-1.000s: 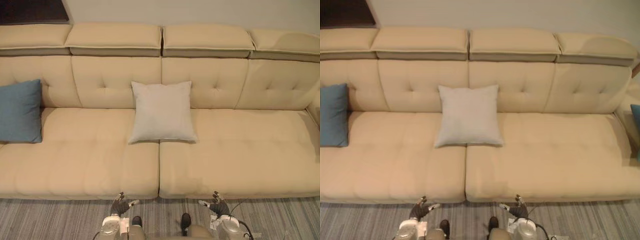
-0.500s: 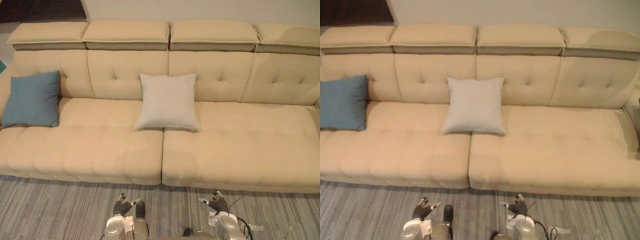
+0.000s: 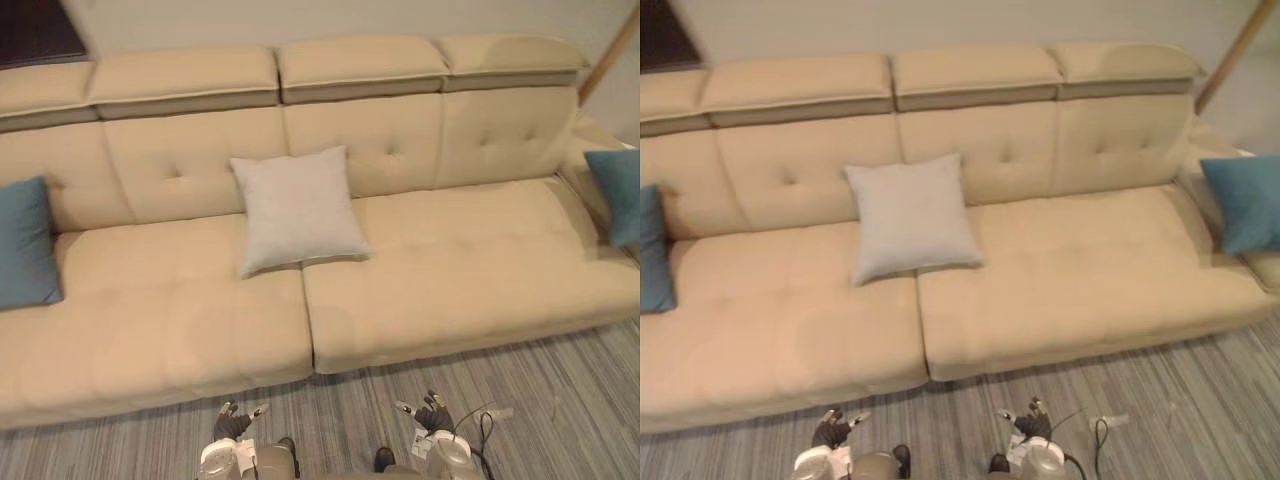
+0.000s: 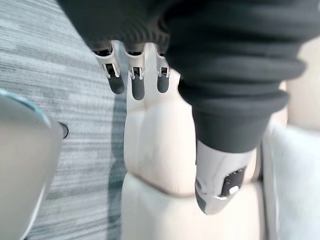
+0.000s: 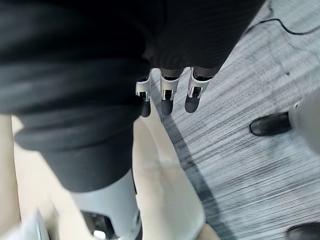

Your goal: Pick up cushions and gather them together orderly.

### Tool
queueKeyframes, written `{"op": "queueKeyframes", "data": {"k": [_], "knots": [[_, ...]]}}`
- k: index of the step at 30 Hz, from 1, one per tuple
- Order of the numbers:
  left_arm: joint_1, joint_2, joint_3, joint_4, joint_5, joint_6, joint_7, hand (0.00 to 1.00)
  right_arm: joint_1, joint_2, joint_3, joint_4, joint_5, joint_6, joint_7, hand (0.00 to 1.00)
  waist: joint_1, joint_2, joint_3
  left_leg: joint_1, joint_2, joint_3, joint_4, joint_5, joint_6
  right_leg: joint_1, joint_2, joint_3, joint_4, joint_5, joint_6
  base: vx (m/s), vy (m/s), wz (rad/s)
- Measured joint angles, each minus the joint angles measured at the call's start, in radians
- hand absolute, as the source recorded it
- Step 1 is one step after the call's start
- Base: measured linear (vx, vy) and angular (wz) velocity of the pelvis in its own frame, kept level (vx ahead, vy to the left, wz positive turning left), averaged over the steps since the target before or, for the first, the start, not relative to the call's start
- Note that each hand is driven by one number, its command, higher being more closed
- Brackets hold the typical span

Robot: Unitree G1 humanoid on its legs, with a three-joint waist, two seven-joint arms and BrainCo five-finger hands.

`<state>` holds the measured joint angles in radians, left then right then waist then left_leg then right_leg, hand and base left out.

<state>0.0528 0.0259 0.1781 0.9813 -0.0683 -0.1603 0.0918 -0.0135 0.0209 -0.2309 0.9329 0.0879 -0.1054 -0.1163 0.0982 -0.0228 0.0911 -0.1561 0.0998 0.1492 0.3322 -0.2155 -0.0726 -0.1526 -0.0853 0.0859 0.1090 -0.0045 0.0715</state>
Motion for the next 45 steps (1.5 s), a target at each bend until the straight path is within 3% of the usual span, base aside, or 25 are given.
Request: {"op": "queueKeyframes", "data": {"k": [2,3,4,5,9,11,12,13,16,17,22,24,27,28,29,30,31,32,34,37,39,40,41,43,45], "knots": [[-0.017,-0.002,0.002,0.014,0.007,0.003,-0.002,0.0,-0.067,-0.023,0.012,0.045,0.0,0.0,0.0,0.0,0.007,0.024,0.012,0.002,0.05,0.054,-0.012,0.001,0.003,-0.049,0.04,-0.164,-0.036,0.109,-0.096,0.09,-0.03,-2.11],[-0.025,0.0,0.001,0.013,0.007,0.005,-0.004,0.0,-0.085,-0.034,0.013,0.049,-0.001,0.0,-0.001,0.0,0.007,0.037,0.023,0.017,0.071,0.124,-0.023,0.0,0.003,-0.064,0.024,-0.366,-0.006,0.07,-0.152,0.04,-0.061,-1.6],[-0.027,0.004,-0.001,0.013,0.008,0.009,-0.006,0.0,-0.088,-0.051,0.015,0.069,-0.001,0.001,-0.001,0.0,0.011,0.03,0.026,0.056,0.068,0.194,-0.035,0.0,0.003,-0.055,-0.007,-0.588,0.033,0.013,-0.171,0.03,-0.07,-1.68],[-0.023,0.01,0.0,0.014,0.008,0.012,-0.007,0.0,-0.083,-0.063,0.023,0.074,-0.002,0.001,-0.001,0.0,0.015,0.027,0.026,0.082,0.061,0.228,-0.034,0.0,0.002,-0.029,-0.014,-0.674,0.029,0.0,-0.175,0.02,-0.036,-1.24],[-0.016,0.024,-0.002,0.014,0.012,0.012,-0.008,0.0,-0.057,-0.111,0.041,0.074,-0.005,-0.001,-0.002,0.0,0.006,0.053,0.036,0.121,0.068,0.21,0.0,-0.018,-0.004,-0.004,0.02,-0.615,0.002,-0.023,-0.135,0.04,-0.095,-0.87],[-0.017,0.037,-0.013,0.015,0.029,0.012,-0.009,0.0,0.003,-0.111,0.036,0.076,0.002,0.0,-0.003,0.0,-0.013,0.059,0.047,0.032,0.143,0.159,0.263,-0.017,0.006,0.052,0.065,-0.615,-0.04,-0.05,-0.139,0.03,-0.152,0.0],[-0.013,0.036,-0.013,0.015,0.029,0.013,-0.009,0.0,0.012,-0.111,0.036,0.077,0.002,0.0,-0.004,0.0,-0.014,0.061,0.049,0.006,0.163,0.144,0.336,-0.008,0.019,0.065,0.078,-0.613,-0.046,-0.053,-0.143,0.06,-0.148,-0.24],[0.001,0.034,-0.011,0.014,0.029,0.014,-0.009,0.0,0.019,-0.11,0.036,0.086,0.013,0.0,-0.006,0.0,-0.011,0.062,0.064,-0.06,0.196,0.101,0.499,0.037,0.082,0.095,0.106,-0.587,-0.049,-0.066,-0.155,0.08,-0.082,-0.57],[-0.003,0.032,-0.001,-0.013,0.026,0.012,-0.009,0.0,0.002,-0.106,0.002,0.088,0.041,-0.001,-0.018,0.0,0.011,0.055,0.084,-0.142,0.113,-0.054,0.56,-0.019,0.034,0.115,0.122,-0.509,-0.046,-0.077,-0.157,0.09,-0.004,-0.77],[-0.002,0.029,-0.003,-0.026,0.025,0.011,-0.008,0.0,-0.021,-0.108,-0.005,0.104,0.043,-0.001,-0.021,0.0,0.019,0.054,0.098,-0.175,0.049,-0.114,0.481,-0.045,0.012,0.122,0.122,-0.446,-0.047,-0.077,-0.157,0.1,0.051,-1.07],[-0.001,0.008,0.001,-0.037,0.026,0.014,-0.005,0.0,-0.017,-0.096,-0.041,0.081,0.051,0.0,-0.034,0.0,0.057,0.079,0.098,-0.202,-0.044,-0.251,0.092,-0.006,-0.017,0.13,0.136,-0.302,-0.045,-0.084,-0.148,0.17,0.118,-1.12],[0.017,0.008,0.005,-0.033,0.025,0.015,-0.007,0.0,-0.009,-0.082,-0.044,0.08,0.051,0.0,-0.042,0.0,0.074,0.088,0.086,-0.158,-0.05,-0.261,0.036,0.08,0.001,0.14,0.145,-0.206,-0.042,-0.099,-0.122,0.3,0.198,-1.31],[0.049,0.021,0.03,-0.038,0.026,0.019,-0.005,0.0,0.009,-0.041,-0.044,0.061,0.046,0.001,-0.04,0.0,0.08,0.045,0.06,-0.131,-0.043,-0.154,0.065,0.033,0.026,0.101,0.115,-0.125,0.068,-0.161,-0.08,0.3,0.167,-1.04],[0.054,0.029,0.028,-0.036,0.026,0.02,-0.004,0.0,0.019,-0.03,-0.044,0.065,0.041,0.002,-0.039,0.0,0.086,0.025,0.056,-0.096,-0.045,-0.097,0.073,-0.002,0.034,0.055,0.084,-0.125,0.208,-0.211,-0.026,0.46,0.236,-1.3],[0.06,0.033,0.02,-0.036,0.027,0.022,-0.001,0.0,0.021,-0.024,-0.042,0.067,0.039,0.005,-0.037,0.0,0.083,0.024,0.058,-0.039,-0.046,-0.062,0.077,-0.039,0.046,-0.002,0.049,-0.167,0.39,-0.237,0.073,0.32,0.163,-1.02],[0.062,0.036,0.014,-0.036,0.027,0.022,-0.001,0.0,0.023,-0.023,-0.041,0.069,0.038,0.005,-0.037,0.0,0.08,0.027,0.058,-0.023,-0.046,-0.058,0.08,-0.046,0.054,-0.021,0.034,-0.195,0.447,-0.236,0.094,0.39,0.148,-0.51],[0.058,0.05,-0.024,-0.038,0.027,0.021,0.001,0.0,0.034,-0.023,-0.04,0.076,0.036,0.01,-0.034,0.0,0.059,0.027,0.056,0.022,-0.044,-0.046,0.088,-0.073,0.064,-0.058,-0.033,-0.314,0.597,-0.239,0.074,0.34,0.062,-0.05],[0.05,0.063,-0.048,-0.04,0.027,0.02,0.003,0.0,0.032,-0.027,-0.041,0.076,0.031,0.015,-0.033,0.0,0.047,0.03,0.056,0.048,-0.039,-0.044,0.092,-0.094,0.067,-0.076,-0.088,-0.414,0.653,-0.252,0.014,0.34,0.062,0.01],[0.034,0.069,-0.048,-0.039,0.027,0.021,0.009,0.0,0.005,-0.035,-0.041,0.109,0.03,0.017,-0.033,0.0,0.044,0.025,0.057,0.098,-0.017,-0.038,0.063,-0.104,0.061,-0.076,-0.125,-0.521,0.609,-0.278,-0.026,0.37,-0.073,-0.11],[0.021,0.069,-0.05,-0.04,0.027,0.021,0.019,0.0,-0.052,-0.048,-0.04,0.137,0.029,0.018,-0.034,0.0,0.041,0.043,0.066,0.196,0.047,0.004,-0.03,-0.102,0.042,-0.118,-0.116,-0.617,0.414,-0.234,-0.024,0.43,-0.128,-0.38],[0.024,0.072,-0.055,-0.032,0.027,0.021,0.02,0.0,-0.067,-0.055,-0.039,0.144,0.029,0.018,-0.034,0.0,0.041,0.033,0.066,0.239,0.048,0.01,-0.071,-0.096,0.024,-0.145,-0.107,-0.629,0.273,-0.123,-0.045,0.43,-0.186,-0.34],[0.025,0.082,-0.059,-0.026,0.027,0.021,0.02,0.0,-0.055,-0.059,-0.038,0.15,0.029,0.018,-0.035,0.0,0.039,0.0,0.067,0.27,0.027,-0.003,-0.071,-0.104,0.009,-0.142,-0.107,-0.604,0.188,-0.029,-0.088,0.47,-0.268,-0.11],[0.019,0.057,-0.055,-0.012,0.027,0.02,0.023,0.0,-0.054,-0.089,-0.04,0.155,0.028,0.019,-0.035,0.0,0.036,0.047,0.066,0.276,0.066,-0.034,-0.033,-0.107,-0.011,-0.13,-0.084,-0.612,0.233,-0.07,-0.085,0.46,-0.273,-0.02],[0.018,0.035,-0.055,-0.008,0.027,0.019,0.022,0.0,-0.052,-0.107,-0.039,0.155,0.027,0.019,-0.036,0.0,0.021,0.066,0.067,0.188,0.095,-0.087,0.162,-0.073,-0.027,-0.114,-0.055,-0.623,0.233,-0.132,-0.089,0.43,-0.271,-0.02],[0.016,0.027,-0.044,-0.007,0.026,0.02,0.019,0.0,-0.047,-0.113,-0.037,0.158,0.028,0.02,-0.039,0.0,0.018,0.092,0.088,0.08,0.135,-0.137,0.427,0.047,0.0,-0.038,-0.006,-0.633,0.196,-0.163,-0.106,0.43,-0.276,-0.06]]}}
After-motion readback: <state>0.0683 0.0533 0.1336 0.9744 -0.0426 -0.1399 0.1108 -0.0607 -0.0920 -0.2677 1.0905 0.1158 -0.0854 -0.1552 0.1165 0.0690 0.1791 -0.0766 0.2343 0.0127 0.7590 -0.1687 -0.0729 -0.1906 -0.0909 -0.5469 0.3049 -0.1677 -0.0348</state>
